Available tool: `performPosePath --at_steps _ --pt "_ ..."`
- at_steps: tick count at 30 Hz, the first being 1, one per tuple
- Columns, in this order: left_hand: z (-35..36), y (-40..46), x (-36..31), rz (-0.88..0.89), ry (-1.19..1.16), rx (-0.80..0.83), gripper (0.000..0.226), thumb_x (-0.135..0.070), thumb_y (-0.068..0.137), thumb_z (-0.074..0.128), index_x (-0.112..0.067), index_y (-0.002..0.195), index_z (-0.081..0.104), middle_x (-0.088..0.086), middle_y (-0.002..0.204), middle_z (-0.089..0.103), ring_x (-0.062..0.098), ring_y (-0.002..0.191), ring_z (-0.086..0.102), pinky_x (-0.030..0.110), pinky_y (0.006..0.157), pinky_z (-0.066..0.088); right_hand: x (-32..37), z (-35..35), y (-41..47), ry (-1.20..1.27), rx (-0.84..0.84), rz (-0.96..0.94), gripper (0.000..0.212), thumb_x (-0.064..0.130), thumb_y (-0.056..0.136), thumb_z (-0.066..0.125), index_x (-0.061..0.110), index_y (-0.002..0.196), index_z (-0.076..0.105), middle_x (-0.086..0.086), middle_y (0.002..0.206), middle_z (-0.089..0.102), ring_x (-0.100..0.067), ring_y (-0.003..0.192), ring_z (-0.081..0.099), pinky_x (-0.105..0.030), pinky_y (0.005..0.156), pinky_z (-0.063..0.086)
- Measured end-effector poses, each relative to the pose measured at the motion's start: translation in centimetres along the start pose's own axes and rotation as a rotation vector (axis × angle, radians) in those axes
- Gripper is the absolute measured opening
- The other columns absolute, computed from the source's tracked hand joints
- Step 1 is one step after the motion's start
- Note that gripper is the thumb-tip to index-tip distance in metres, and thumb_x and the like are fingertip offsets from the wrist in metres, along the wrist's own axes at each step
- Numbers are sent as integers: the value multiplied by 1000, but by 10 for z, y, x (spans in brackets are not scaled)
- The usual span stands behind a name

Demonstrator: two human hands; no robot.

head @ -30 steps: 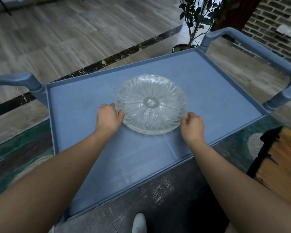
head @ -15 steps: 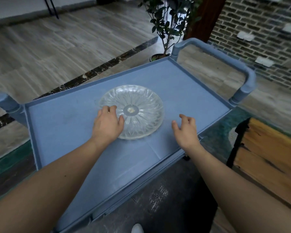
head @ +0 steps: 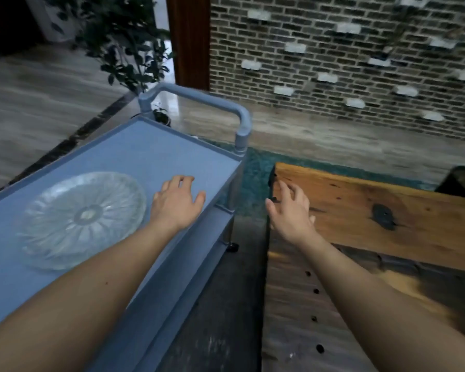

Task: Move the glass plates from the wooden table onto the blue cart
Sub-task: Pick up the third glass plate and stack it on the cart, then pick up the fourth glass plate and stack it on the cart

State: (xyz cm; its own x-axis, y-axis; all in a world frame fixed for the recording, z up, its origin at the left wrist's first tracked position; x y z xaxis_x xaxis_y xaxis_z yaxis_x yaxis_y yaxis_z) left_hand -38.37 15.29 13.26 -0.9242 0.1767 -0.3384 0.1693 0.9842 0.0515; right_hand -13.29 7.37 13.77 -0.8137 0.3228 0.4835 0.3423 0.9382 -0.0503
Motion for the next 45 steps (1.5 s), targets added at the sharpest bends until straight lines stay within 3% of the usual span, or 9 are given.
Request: performPosePath --at_steps 12,25,36,45 --pt "88 -35 -283 396 38 168 63 -59 94 33 -21 144 37 3 146 41 30 133 38 48 102 39 -244 -131 -88 56 -192 364 60 50 96 37 30 149 18 1 157 13 -29 144 14 -63 104 26" --pt "217 -177 -547 699 49 358 64 -60 91 35 -21 142 39 6 145 43 33 131 43 47 102 39 -498 -213 -251 151 -345 729 56 48 97 35 29 148 22 -1 157 14 -31 144 17 -62 104 28" --pt "292 -294 -710 959 69 525 61 -58 93 36 -24 143 38 3 149 40 29 135 40 47 106 36 -626 -259 -381 229 -523 1013 55 46 96 38 30 146 25 0 156 18 -27 143 18 -61 104 28" --pt "345 -361 -802 1125 71 623 62 -58 92 35 -22 143 38 3 149 42 28 134 41 47 104 36 -699 -280 -436 235 -590 1181 55 48 93 40 32 144 26 1 155 19 -29 142 20 -62 104 27"
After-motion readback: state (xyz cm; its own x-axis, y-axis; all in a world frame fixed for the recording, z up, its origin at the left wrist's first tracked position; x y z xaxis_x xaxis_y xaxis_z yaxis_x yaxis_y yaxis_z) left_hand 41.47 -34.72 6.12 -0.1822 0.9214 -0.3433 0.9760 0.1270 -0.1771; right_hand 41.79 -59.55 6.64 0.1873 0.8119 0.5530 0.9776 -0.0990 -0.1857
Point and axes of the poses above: each hand's wrist, its own y-axis towards the middle knuckle, its own z-axis out of the palm, x = y × z, the point moved 3 cm from there along y, towards the middle knuckle
